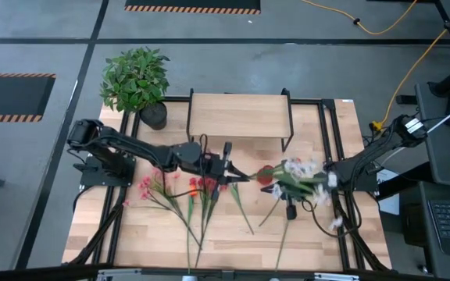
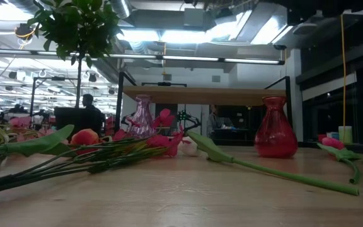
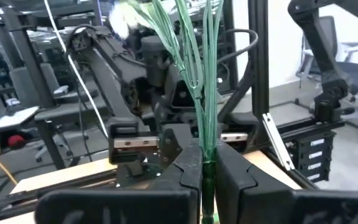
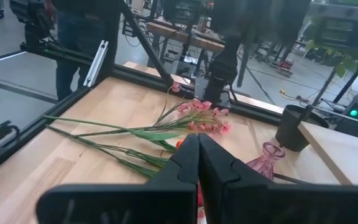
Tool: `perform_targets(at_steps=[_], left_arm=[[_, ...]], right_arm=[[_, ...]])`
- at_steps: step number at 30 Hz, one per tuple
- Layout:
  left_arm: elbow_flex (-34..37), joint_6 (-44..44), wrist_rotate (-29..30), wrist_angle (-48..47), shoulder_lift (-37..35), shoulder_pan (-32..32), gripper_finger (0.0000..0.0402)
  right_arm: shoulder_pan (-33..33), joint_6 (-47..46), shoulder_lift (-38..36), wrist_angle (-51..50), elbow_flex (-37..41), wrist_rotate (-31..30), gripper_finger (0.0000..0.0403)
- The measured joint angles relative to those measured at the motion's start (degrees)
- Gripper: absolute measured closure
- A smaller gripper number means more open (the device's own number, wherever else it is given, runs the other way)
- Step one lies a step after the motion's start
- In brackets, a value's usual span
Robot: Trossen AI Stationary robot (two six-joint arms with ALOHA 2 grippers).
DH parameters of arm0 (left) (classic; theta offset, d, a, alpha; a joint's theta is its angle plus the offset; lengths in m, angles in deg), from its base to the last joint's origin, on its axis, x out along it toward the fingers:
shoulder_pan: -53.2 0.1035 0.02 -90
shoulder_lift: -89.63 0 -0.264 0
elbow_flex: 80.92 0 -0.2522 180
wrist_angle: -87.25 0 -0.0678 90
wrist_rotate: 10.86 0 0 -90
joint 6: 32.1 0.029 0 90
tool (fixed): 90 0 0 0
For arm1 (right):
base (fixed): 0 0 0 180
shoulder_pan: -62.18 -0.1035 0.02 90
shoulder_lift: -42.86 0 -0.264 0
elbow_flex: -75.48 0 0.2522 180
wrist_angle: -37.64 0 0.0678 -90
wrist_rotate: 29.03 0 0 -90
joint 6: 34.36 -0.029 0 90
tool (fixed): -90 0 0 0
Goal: Pick and place flowers into a vace then onto a shelf
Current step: Put the white flowers into the red vase
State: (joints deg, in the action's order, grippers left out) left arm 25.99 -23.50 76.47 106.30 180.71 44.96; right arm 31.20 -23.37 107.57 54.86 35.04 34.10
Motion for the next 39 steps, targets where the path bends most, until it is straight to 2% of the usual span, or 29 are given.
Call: perform_targets(at_steps=[5, 14, 19, 25, 29, 32, 39], left_arm=[[1.83, -0.32, 1.43, 2.62, -0.60, -0.37, 0.0389], [20.77, -1.85, 1.83, 24.13, -10.21, 0.24, 0.0389], [25.02, -1.95, 1.57, 21.23, -15.40, 0.07, 0.0389], [25.35, -1.88, 1.52, 17.96, -16.30, 0.07, 0.0389], [25.35, -0.68, 1.57, 17.99, -16.32, 0.09, 0.0389], [25.35, -0.73, 1.57, 17.96, -16.31, 0.09, 0.0389], [25.33, -0.92, 1.59, 17.90, -15.60, 0.09, 0.0389]], right_arm=[[-1.56, -0.28, 0.00, -0.19, -0.02, 0.02, 0.0400], [-3.84, -0.39, 0.00, -0.29, -0.04, -0.37, 0.0400], [-2.68, -1.88, 0.02, 0.07, -0.04, -0.48, 0.0400], [0.56, -1.91, 0.07, 6.30, -0.07, -0.32, 0.0400], [2.88, -1.64, 0.07, 8.82, -0.07, 3.78, 0.0398], [4.68, -1.12, 1.04, 11.60, -0.09, 7.25, 0.0386], [8.85, 1.67, 8.47, 23.73, -0.09, 9.66, 0.0330]])
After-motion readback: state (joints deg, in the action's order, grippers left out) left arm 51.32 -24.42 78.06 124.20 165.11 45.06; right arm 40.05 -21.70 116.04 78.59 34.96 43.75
